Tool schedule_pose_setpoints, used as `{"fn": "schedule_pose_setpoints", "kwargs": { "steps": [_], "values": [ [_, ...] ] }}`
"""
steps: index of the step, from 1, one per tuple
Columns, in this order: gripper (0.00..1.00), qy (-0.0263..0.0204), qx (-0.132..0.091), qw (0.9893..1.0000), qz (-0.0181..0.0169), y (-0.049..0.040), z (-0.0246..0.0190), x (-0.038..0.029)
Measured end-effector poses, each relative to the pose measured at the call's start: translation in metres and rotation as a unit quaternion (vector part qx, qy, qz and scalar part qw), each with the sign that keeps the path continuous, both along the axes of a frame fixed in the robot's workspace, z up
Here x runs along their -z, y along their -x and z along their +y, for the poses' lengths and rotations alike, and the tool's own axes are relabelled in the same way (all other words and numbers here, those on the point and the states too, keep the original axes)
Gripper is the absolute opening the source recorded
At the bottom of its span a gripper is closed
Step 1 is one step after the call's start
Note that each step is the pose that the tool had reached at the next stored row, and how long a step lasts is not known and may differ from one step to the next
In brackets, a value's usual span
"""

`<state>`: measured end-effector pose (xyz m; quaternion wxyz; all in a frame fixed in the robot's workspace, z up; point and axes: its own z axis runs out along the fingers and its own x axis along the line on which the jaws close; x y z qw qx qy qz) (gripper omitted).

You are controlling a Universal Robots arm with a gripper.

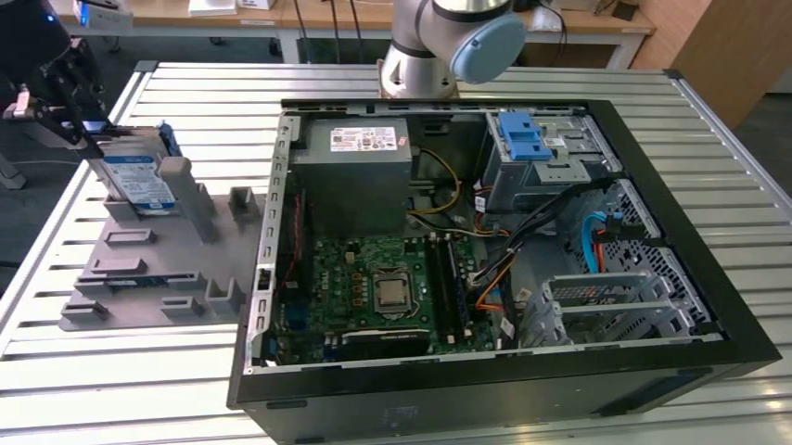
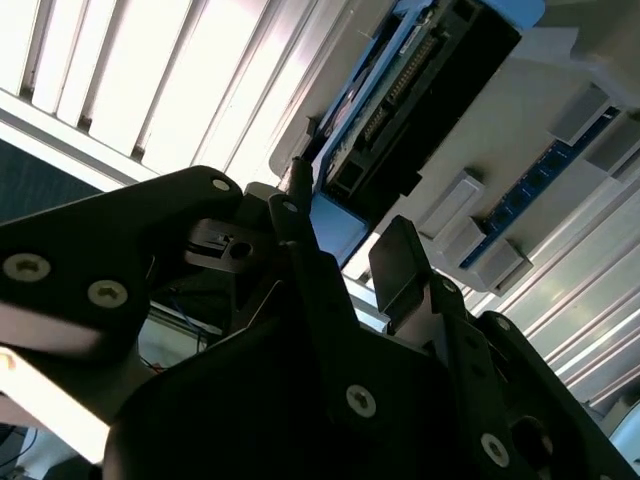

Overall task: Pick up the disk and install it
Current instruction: 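Pick up the disk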

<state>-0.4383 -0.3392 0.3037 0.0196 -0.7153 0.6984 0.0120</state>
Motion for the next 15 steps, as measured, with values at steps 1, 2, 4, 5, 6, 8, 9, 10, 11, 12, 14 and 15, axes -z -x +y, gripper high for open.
{"fn": "schedule_pose_setpoints", "kwargs": {
  "steps": [1,2,4,5,6,8,9,10,11,12,14,15],
  "values": [
    [0.51,0.0000,0.000,1.0000,0.0021,0.0000,0.0000,0.0003],
    [0.51,0.0001,0.001,1.0000,0.0046,0.0000,-0.0001,0.0006],
    [0.51,0.0001,0.002,1.0000,0.0086,0.0001,0.0000,0.0012],
    [0.51,0.0001,0.002,1.0000,0.0095,0.0001,0.0000,0.0013],
    [0.51,0.0002,0.002,0.9999,0.0101,-0.0001,0.0000,0.0014],
    [0.51,0.0002,0.002,0.9999,0.0110,-0.0003,0.0000,0.0024],
    [0.51,0.0001,0.002,0.9999,0.0120,-0.0005,-0.0001,0.0036],
    [0.51,-0.0001,0.002,0.9999,0.0126,-0.0006,0.0000,0.0049],
    [0.51,-0.0001,0.002,0.9999,0.0129,-0.0006,0.0000,0.0063],
    [0.51,-0.0001,0.003,0.9999,0.0131,-0.0006,0.0000,0.0075],
    [0.51,-0.0001,0.003,0.9999,0.0133,-0.0007,0.0001,0.0087],
    [0.51,-0.0001,0.004,0.9999,0.0133,-0.0007,0.0004,0.0090]
  ]
}}
